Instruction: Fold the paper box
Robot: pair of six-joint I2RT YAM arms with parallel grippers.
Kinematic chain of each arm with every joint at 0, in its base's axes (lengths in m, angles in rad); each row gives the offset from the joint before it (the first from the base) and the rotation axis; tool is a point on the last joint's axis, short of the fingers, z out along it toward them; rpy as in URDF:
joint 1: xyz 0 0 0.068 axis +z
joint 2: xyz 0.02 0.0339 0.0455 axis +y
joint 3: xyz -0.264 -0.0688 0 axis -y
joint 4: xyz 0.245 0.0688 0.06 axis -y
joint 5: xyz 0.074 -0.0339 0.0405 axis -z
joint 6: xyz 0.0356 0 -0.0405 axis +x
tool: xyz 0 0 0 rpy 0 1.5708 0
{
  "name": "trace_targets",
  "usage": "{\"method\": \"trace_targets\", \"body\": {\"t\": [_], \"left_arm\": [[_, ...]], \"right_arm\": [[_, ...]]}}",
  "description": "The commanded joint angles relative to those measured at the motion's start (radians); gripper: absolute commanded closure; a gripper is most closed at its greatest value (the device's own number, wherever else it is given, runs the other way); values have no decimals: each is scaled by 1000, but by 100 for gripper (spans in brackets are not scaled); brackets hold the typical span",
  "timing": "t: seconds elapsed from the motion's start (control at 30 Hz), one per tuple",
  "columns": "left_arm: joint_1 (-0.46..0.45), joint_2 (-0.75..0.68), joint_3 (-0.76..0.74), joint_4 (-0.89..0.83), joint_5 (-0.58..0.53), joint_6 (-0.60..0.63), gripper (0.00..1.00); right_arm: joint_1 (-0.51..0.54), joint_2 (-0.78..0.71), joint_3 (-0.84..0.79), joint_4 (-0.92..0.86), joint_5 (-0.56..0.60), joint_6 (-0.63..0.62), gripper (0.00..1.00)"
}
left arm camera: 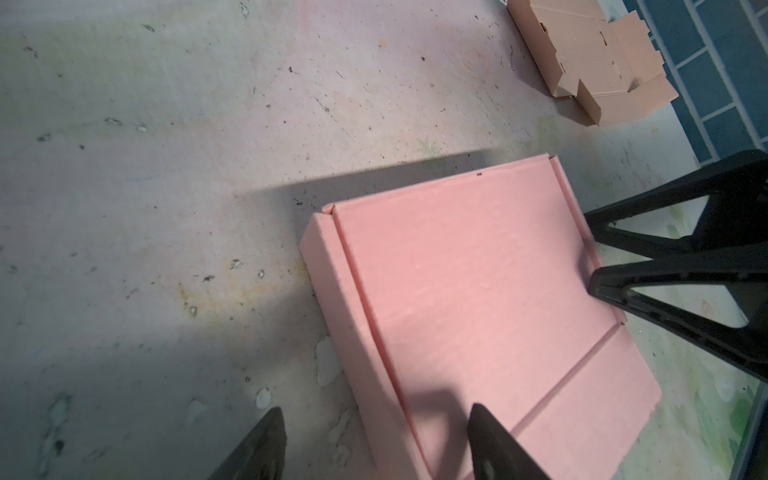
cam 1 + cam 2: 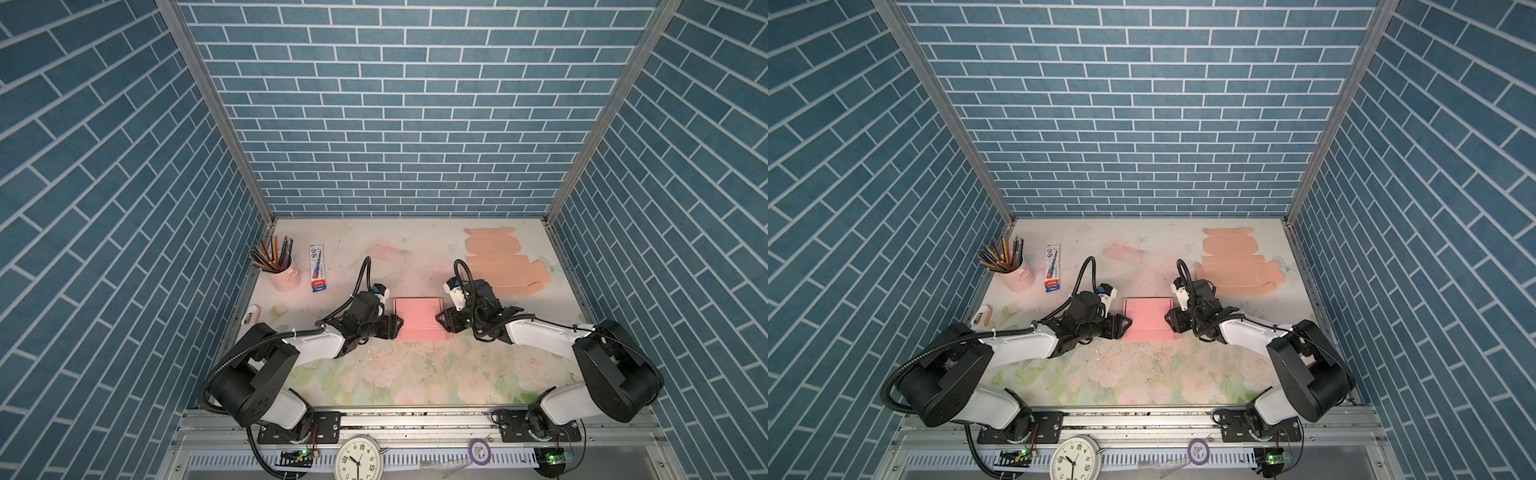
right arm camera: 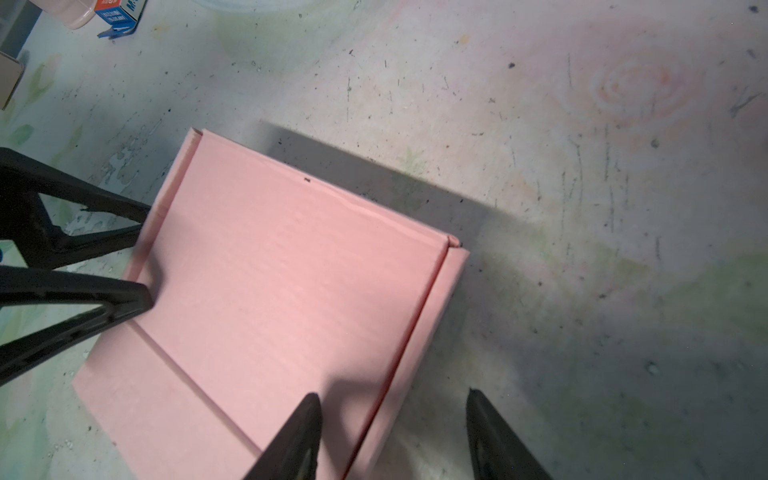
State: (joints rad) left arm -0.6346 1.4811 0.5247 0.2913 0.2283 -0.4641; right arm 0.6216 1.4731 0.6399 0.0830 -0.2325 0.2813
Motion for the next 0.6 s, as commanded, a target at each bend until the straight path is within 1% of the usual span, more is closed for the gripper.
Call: {"method": "trace_targets", "body": {"t": [0.0,0.17,0.23,0.37,0.57], "left_arm": [[-6,1,-17,-7,-20,-5,30],[-7,-34,-7,-35,-33,-2,30],[-8,-56,-4,-48,-40,3,27],[-30,-102,-2,-92,-74,16,24],[-69,-162,-28,-145,-97,10,23]], "right_arm": [[11,0,-14,-21,8,16,44],[20,-44,0,-56,28,16,43],[25,-65,4,-70,37,17,42],[34,-100,2,-86,42,27,41],[64,-139,-24,-109,60,52,40]]}}
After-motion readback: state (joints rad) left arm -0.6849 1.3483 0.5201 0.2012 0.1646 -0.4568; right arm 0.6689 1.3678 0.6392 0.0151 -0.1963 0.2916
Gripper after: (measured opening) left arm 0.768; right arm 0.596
